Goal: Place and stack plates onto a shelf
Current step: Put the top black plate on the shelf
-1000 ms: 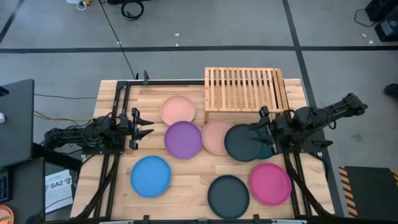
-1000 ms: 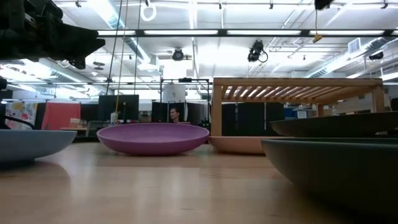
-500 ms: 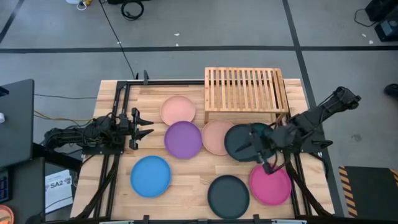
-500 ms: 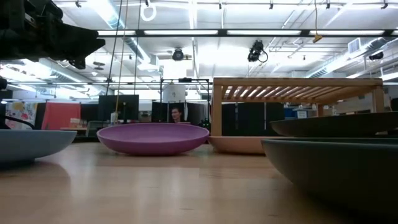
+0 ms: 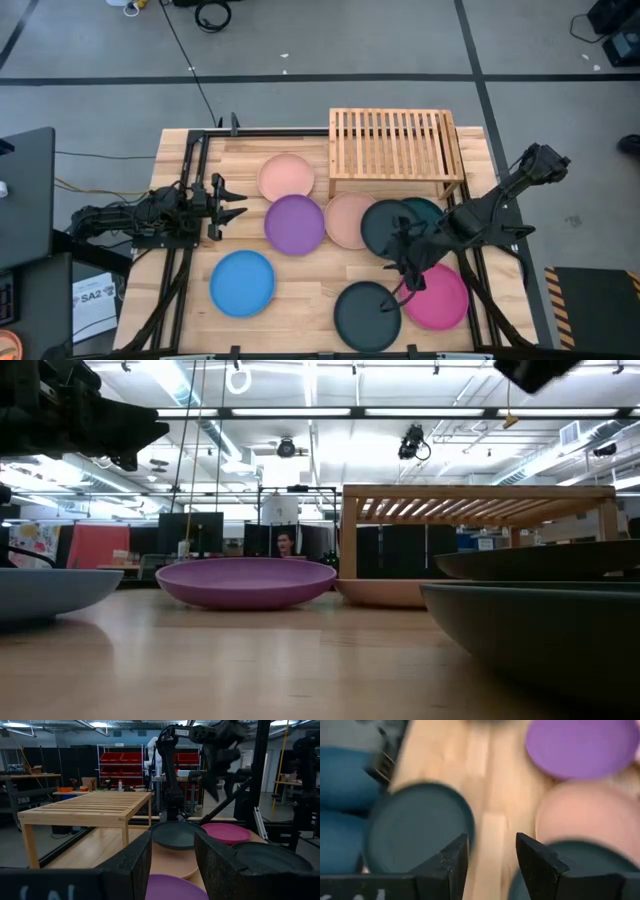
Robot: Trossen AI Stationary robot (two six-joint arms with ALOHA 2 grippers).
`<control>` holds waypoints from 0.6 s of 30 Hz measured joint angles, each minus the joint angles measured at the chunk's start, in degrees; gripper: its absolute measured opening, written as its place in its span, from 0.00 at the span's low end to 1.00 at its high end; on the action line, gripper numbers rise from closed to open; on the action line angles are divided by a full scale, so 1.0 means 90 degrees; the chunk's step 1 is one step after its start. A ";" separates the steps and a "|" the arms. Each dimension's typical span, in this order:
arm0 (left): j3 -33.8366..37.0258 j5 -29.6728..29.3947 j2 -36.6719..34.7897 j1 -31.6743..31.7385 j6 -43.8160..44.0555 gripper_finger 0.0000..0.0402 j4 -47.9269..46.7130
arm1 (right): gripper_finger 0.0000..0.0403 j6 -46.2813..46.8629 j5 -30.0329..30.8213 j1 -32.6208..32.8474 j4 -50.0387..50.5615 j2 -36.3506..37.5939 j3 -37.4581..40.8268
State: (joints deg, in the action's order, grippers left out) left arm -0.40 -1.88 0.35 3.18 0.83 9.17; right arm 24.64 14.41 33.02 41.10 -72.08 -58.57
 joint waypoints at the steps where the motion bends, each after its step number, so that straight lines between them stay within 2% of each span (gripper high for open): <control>1: 0.0000 0.0001 0.0001 0.0002 0.0001 0.39 0.0000 | 0.42 0.0098 -0.0001 -0.0002 0.0180 -0.0070 0.0000; 10: 0.0002 -0.0002 0.0001 0.0001 0.0001 0.39 0.0000 | 0.42 0.0649 -0.0578 -0.0003 0.1098 -0.0867 0.0000; 18: 0.0002 0.0000 0.0001 0.0000 0.0001 0.39 0.0000 | 0.42 0.0646 -0.0612 -0.0003 0.1337 -0.1526 0.0001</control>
State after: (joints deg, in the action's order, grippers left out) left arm -0.38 -1.87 0.36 3.18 0.84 9.17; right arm 30.46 8.91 32.99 53.13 -85.82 -58.55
